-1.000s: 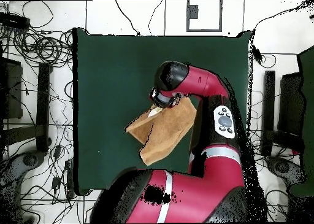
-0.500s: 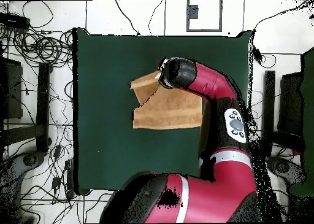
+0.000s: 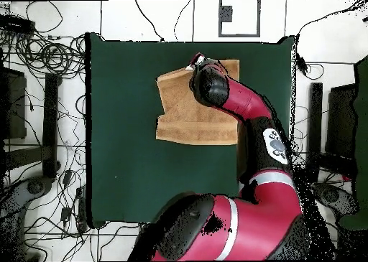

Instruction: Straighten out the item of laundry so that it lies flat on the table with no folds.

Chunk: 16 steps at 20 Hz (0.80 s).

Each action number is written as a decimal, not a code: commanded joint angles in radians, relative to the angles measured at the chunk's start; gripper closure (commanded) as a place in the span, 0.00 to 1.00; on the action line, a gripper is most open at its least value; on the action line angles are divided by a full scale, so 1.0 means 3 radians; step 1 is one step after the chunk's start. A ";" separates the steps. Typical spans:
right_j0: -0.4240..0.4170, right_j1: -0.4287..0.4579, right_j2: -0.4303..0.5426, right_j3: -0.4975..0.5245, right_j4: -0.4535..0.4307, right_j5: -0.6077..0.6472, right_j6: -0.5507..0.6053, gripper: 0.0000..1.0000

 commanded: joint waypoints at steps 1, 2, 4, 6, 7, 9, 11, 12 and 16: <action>0.0271 0.0399 -0.0025 -0.0111 0.0105 0.0608 0.0402 1.00; 0.0308 0.0424 -0.0094 -0.0162 0.0103 0.0682 0.0410 1.00; 0.0349 0.0449 -0.0174 -0.0212 0.0091 0.0743 0.0435 1.00; 0.0389 0.0490 -0.0249 -0.0271 0.0080 0.0785 0.0466 1.00; 0.0410 0.0508 -0.0277 -0.0289 0.0077 0.0779 0.0487 1.00; 0.0471 0.0507 -0.0334 -0.0304 0.0085 0.0787 0.0543 1.00; 0.0538 0.0565 -0.0443 -0.0410 0.0091 0.0900 0.0575 1.00; 0.0577 0.0583 -0.0485 -0.0465 0.0099 0.0947 0.0594 1.00; 0.0627 0.0567 -0.0553 -0.0469 0.0060 0.0907 0.0558 1.00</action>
